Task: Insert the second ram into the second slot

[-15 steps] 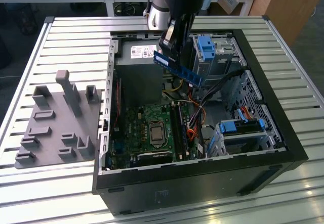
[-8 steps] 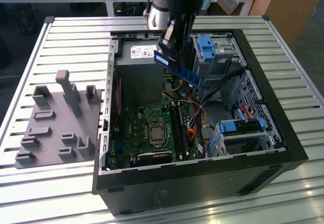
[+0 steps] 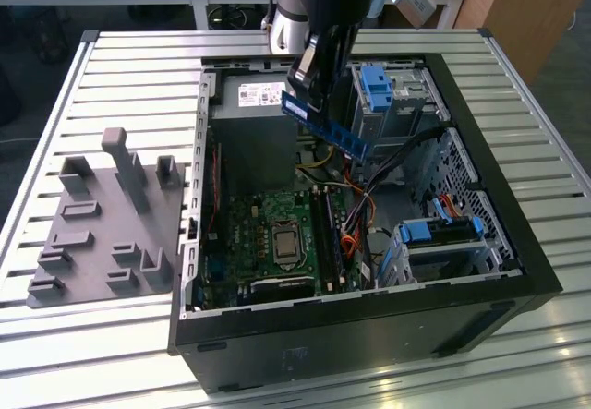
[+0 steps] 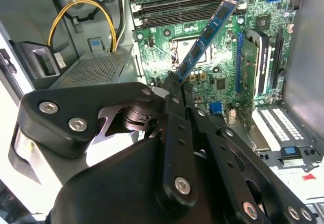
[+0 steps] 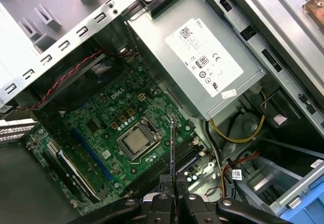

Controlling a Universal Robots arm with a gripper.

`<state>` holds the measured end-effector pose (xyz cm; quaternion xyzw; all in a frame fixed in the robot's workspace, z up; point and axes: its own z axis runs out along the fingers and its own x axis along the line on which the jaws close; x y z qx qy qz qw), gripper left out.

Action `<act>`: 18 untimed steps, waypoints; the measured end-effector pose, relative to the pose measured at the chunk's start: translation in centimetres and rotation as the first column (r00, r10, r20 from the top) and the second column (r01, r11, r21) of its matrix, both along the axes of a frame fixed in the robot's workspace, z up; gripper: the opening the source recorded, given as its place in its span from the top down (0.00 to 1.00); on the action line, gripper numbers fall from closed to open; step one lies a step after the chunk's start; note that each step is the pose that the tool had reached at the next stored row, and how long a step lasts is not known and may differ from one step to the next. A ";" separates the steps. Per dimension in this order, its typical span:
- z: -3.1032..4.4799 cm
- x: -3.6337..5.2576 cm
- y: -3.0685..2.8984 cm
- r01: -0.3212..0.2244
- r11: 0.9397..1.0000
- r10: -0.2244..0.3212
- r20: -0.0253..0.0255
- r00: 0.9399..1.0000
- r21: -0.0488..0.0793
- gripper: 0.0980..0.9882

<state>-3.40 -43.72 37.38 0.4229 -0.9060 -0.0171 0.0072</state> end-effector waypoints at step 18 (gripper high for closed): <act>-0.04 0.00 0.00 0.132 0.991 -0.132 0.000 0.991 -0.001 0.96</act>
